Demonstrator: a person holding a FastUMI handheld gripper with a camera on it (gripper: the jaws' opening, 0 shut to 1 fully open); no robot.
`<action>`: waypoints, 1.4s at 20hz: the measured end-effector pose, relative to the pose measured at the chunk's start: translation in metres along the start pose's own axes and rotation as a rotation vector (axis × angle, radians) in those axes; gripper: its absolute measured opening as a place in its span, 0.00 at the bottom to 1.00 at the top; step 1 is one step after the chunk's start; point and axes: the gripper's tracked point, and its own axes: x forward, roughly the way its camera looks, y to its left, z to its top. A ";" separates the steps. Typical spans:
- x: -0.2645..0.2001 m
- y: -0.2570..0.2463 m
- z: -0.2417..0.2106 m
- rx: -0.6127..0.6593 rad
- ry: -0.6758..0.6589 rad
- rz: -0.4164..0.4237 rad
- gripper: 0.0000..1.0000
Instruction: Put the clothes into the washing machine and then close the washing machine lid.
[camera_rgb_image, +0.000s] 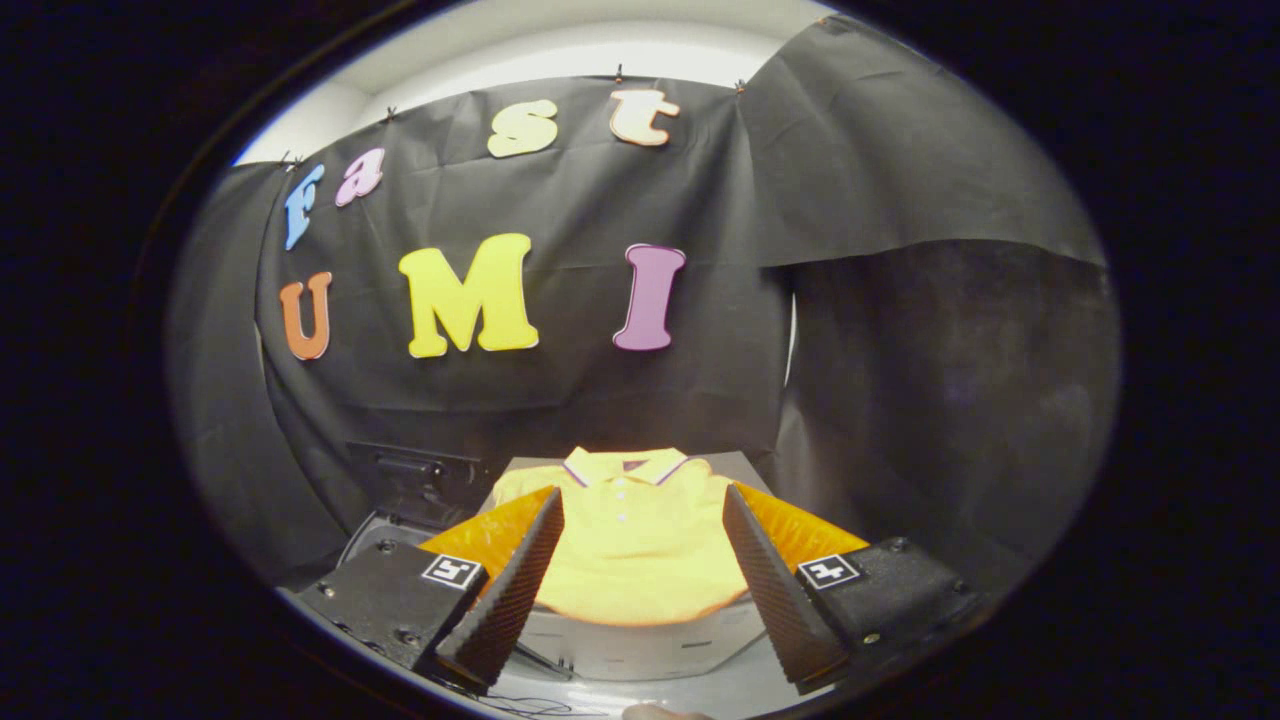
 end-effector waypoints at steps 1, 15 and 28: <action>0.019 0.002 0.002 -0.006 0.022 0.007 1.00; 0.182 0.022 -0.072 -0.084 0.446 0.023 1.00; 0.188 0.020 -0.109 -0.084 0.591 0.032 0.91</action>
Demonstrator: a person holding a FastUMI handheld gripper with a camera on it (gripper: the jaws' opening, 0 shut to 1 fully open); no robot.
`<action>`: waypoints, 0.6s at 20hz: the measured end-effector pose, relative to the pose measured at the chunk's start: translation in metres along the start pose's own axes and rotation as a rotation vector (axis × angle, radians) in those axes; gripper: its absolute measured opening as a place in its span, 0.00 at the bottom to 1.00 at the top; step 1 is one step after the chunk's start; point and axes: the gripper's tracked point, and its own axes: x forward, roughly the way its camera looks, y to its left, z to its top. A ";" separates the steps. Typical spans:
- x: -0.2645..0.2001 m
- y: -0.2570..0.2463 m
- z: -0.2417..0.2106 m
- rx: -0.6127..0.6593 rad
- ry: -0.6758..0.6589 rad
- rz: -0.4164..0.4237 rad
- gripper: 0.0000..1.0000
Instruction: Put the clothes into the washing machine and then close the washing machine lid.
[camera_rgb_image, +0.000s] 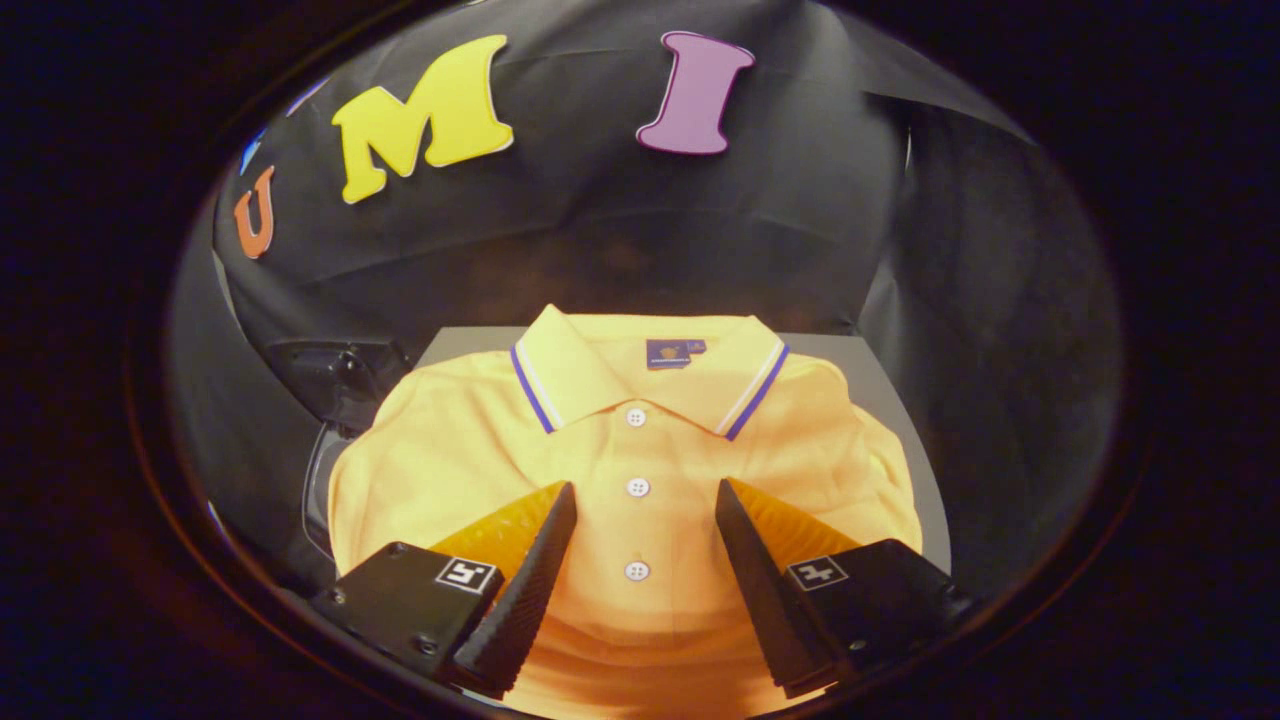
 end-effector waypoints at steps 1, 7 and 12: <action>-0.001 0.002 0.000 -0.010 0.016 0.009 0.90; 0.003 0.000 0.005 -0.001 -0.034 0.035 0.33; -0.012 0.001 -0.004 0.052 -0.063 0.044 0.11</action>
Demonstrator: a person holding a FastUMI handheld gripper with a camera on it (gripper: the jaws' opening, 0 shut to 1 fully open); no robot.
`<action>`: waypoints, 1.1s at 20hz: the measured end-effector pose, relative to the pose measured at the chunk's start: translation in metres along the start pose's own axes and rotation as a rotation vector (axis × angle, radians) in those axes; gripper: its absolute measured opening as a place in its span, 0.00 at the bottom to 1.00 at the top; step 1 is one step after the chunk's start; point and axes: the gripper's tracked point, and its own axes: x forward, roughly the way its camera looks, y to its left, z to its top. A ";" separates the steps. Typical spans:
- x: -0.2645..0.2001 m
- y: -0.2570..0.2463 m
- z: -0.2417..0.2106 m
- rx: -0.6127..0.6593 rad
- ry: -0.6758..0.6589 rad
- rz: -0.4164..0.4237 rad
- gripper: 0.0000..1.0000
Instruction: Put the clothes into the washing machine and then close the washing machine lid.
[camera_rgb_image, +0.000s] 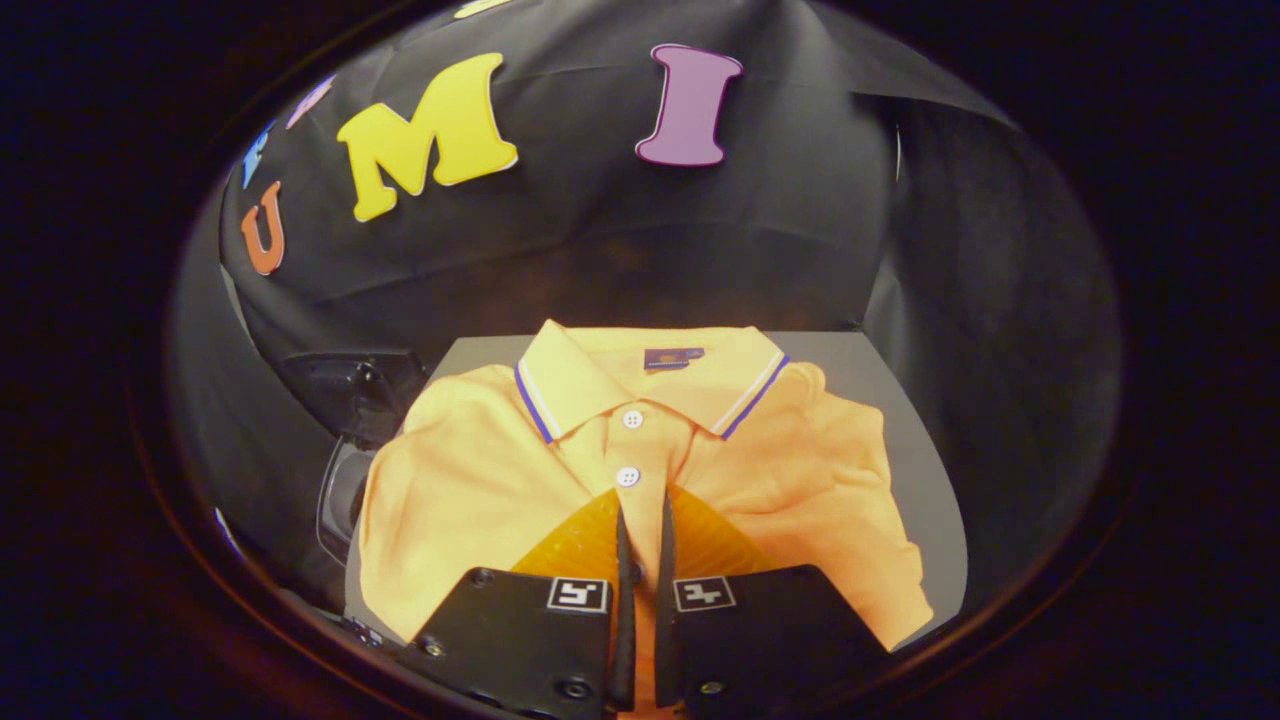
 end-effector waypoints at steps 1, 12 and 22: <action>-0.007 0.003 -0.006 0.001 -0.001 0.001 0.10; -0.146 0.077 0.005 0.083 -0.116 0.130 0.09; -0.224 0.208 0.011 0.001 -0.207 0.268 0.08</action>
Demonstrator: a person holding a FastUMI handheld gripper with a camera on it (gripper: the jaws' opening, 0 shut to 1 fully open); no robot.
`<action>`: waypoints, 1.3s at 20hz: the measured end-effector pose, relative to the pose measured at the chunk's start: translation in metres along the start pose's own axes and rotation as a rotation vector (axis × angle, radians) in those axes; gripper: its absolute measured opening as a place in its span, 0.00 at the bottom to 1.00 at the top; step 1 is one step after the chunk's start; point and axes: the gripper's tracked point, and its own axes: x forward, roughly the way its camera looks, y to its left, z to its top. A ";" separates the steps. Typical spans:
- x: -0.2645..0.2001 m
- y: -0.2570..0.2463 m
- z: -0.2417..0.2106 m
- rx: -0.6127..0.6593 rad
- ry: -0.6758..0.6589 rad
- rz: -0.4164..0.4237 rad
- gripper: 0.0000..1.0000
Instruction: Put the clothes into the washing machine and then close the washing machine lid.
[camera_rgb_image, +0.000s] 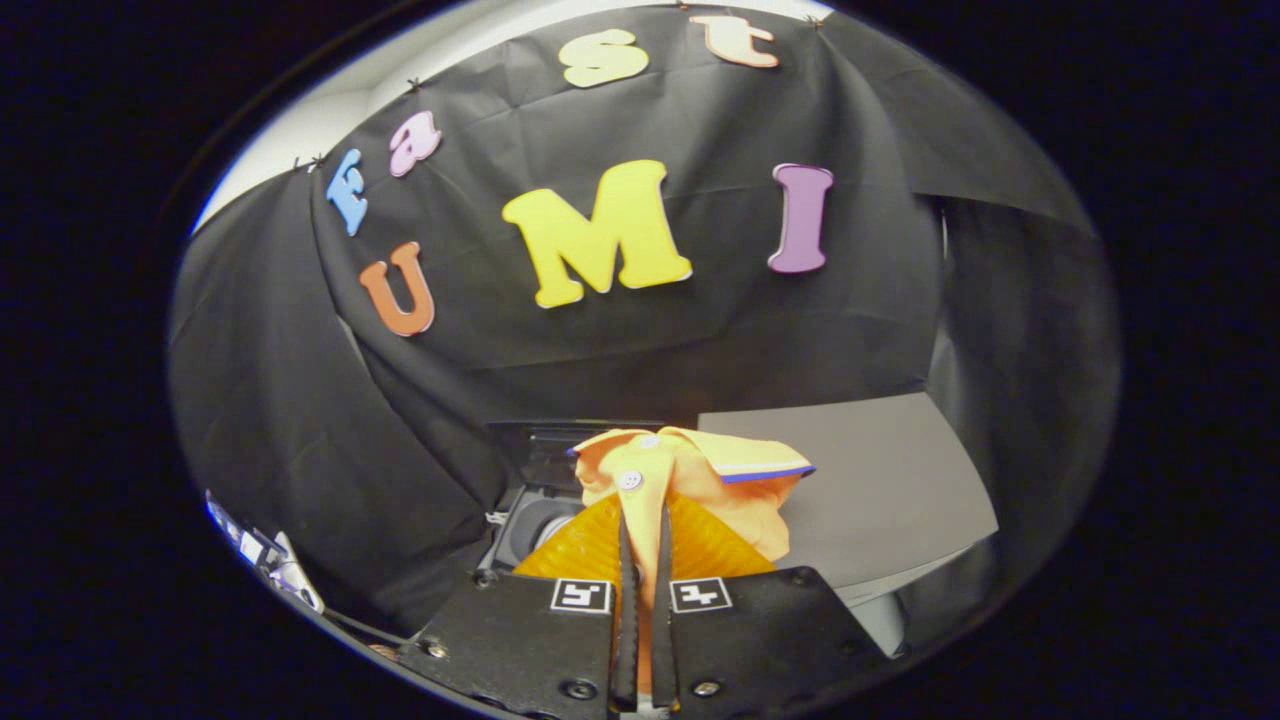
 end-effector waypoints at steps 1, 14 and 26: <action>0.004 0.016 0.001 -0.006 0.002 0.022 0.08; 0.149 0.145 -0.041 -0.069 0.199 0.241 0.09; 0.294 0.145 -0.122 -0.071 0.448 0.179 0.09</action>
